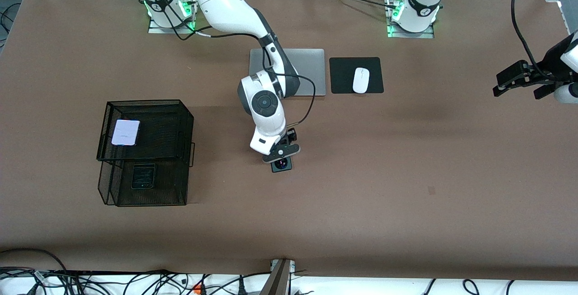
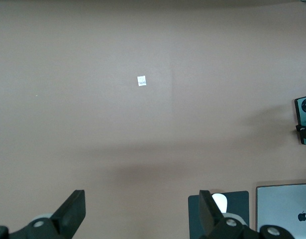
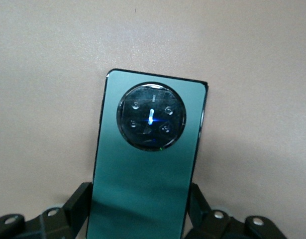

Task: Place phones with both arms
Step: 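Lift the green phone with the right gripper while the left gripper withdraws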

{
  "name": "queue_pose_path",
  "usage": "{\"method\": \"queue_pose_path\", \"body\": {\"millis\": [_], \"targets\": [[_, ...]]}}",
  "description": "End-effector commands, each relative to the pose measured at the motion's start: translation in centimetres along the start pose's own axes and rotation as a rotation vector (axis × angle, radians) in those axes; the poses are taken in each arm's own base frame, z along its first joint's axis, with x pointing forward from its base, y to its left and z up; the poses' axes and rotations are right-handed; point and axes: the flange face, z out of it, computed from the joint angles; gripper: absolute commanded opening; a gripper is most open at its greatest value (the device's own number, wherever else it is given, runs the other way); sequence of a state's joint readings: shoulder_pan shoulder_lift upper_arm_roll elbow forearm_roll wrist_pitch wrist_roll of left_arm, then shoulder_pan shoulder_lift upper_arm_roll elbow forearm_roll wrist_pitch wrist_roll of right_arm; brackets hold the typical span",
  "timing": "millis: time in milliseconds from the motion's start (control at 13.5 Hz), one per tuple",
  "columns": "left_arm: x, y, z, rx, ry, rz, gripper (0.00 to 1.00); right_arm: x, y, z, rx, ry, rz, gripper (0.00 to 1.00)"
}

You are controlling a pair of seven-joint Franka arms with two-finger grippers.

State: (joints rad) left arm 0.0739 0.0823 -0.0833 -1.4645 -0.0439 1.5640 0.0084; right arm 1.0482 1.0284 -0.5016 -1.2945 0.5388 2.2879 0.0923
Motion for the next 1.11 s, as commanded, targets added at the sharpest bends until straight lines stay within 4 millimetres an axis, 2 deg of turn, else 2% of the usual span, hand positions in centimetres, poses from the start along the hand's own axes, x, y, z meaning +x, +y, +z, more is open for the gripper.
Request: {"method": "queue_pose_path", "body": {"millis": [0,148,222,371,519,667,816,964,1038], "targets": [[-1.3,1.3,-0.2,-0.010,0.017,0.023,1.00,-0.2,0.7,1.1,-0.020,0.007,-0.018,0.28],[-1.1,2.5,0.4,-0.012,0.022,0.013,1.00,0.0,1.0,0.4,-0.022,0.010,-0.015,0.27],[-1.1,3.1,0.4,-0.010,0.023,0.016,1.00,0.4,1.5,-0.5,-0.035,0.016,-0.008,0.26],[-1.1,2.8,-0.1,-0.009,0.032,0.011,1.00,1.1,3.1,-2.7,-0.051,-0.007,0.014,0.12],[-1.1,2.6,-0.3,-0.014,0.036,0.006,1.00,2.0,5.0,-5.4,-0.065,-0.008,0.038,0.07],[-1.2,2.5,-0.6,-0.015,0.040,0.006,1.00,3.3,8.3,-10.5,-0.088,0.008,0.085,0.07],[-1.5,2.7,-0.8,-0.014,0.037,0.005,1.00,4.3,13.1,-17.1,-0.106,0.026,0.137,0.07],[-1.6,2.7,-0.7,-0.014,0.025,0.005,1.00,4.2,17.8,-21.9,-0.122,0.011,0.178,0.07],[-1.6,2.7,-0.7,-0.014,0.022,0.005,1.00,3.5,20.8,-24.0,-0.130,-0.033,0.188,0.01]]}}
